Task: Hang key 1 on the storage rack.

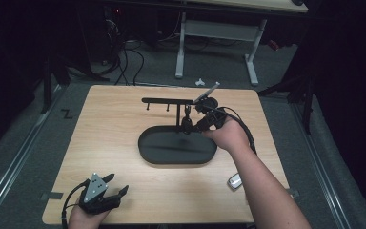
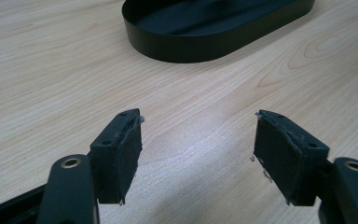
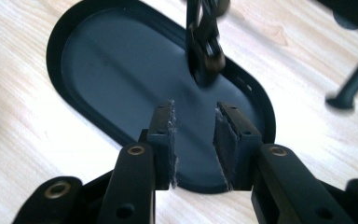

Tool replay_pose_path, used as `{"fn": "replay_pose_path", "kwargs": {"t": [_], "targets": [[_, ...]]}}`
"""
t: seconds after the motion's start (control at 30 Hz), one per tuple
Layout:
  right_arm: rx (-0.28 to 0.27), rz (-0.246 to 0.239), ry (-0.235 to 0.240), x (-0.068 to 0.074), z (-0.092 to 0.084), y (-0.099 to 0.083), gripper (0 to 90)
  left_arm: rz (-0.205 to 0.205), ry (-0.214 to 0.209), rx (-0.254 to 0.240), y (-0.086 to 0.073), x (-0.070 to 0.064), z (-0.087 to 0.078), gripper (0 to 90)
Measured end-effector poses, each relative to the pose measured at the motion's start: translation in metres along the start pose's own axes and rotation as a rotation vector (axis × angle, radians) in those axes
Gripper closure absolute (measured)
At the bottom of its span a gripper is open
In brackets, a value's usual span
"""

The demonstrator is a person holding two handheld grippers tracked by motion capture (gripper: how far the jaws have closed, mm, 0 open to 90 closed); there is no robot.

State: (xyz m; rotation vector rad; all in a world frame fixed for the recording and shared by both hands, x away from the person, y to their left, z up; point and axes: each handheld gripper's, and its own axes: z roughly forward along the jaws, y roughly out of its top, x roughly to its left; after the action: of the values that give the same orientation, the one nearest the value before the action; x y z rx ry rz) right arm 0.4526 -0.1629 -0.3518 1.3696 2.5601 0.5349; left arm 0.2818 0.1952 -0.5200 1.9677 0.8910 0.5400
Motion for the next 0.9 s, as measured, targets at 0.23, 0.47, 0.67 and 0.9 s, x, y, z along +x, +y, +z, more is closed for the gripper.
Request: {"fn": "replay_pose_path", "kwargs": {"t": [0.23, 0.47, 0.67, 0.9], "targets": [[-0.021, 0.019, 0.001, -0.006, -0.003, -0.03, 62.6, 0.008, -0.004, 0.012, 0.0, -0.002, 0.001, 32.4], [-0.037, 0.035, -0.008, -0.014, 0.003, -0.062, 57.1, 0.013, -0.004, 0.018, 0.001, -0.003, 0.002, 32.5], [-0.047, 0.044, -0.021, -0.019, 0.014, -0.091, 54.8, 0.015, -0.007, 0.024, 0.001, -0.004, 0.004, 32.5], [-0.085, 0.086, -0.027, -0.029, 0.023, -0.123, 53.3, 0.023, -0.01, 0.026, 0.001, -0.005, 0.006, 32.5]]}}
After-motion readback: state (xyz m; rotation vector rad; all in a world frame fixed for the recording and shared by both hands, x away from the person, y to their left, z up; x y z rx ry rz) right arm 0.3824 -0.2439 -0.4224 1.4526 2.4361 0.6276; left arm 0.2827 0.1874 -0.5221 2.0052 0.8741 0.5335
